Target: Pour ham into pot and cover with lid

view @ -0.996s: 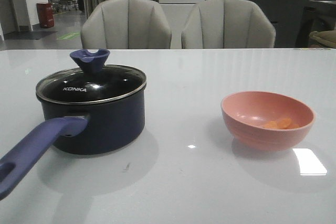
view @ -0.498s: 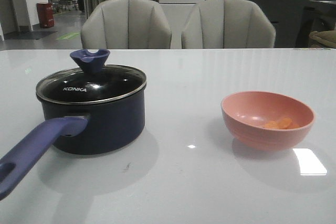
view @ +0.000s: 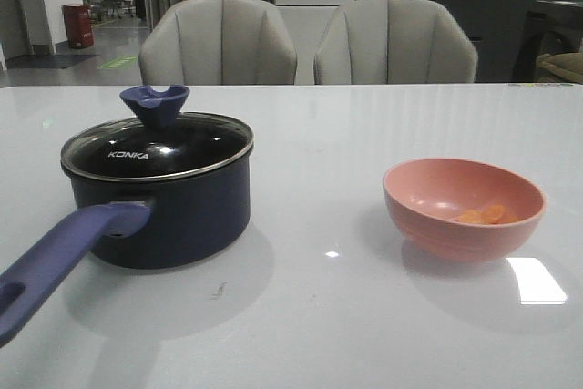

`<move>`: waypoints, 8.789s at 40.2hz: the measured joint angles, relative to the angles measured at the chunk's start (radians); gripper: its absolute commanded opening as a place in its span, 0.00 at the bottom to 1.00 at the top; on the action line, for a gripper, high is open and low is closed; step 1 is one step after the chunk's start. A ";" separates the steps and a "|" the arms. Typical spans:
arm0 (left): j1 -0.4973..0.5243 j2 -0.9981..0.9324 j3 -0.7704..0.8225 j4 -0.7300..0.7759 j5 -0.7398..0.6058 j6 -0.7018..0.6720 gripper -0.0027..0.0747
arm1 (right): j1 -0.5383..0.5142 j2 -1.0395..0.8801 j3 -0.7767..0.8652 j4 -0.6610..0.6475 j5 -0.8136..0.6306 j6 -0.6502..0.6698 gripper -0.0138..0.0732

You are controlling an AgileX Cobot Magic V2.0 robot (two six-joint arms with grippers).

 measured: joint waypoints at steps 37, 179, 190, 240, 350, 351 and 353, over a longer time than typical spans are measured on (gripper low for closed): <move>-0.035 0.344 -0.381 -0.010 0.597 0.000 0.49 | 0.000 0.000 0.000 0.000 0.000 0.000 0.34; -0.423 1.969 -1.735 0.193 1.437 -0.463 0.37 | 0.000 0.000 0.000 0.000 0.000 0.000 0.34; -0.423 1.976 -1.784 0.207 1.495 -0.454 0.37 | 0.000 0.000 0.000 0.000 0.000 0.000 0.34; 0.099 1.622 -1.293 0.105 1.252 -0.219 0.37 | 0.000 0.000 0.000 0.000 0.000 0.000 0.34; 0.005 1.134 -0.930 0.051 0.905 -0.053 0.82 | 0.000 0.000 0.001 0.000 0.000 0.000 0.34; -0.010 1.104 -0.904 0.052 0.888 -0.053 0.82 | 0.000 0.000 0.001 0.000 0.000 0.000 0.34; -0.036 1.049 -0.858 0.053 0.859 -0.053 0.82 | 0.000 0.000 0.001 0.000 0.000 0.000 0.34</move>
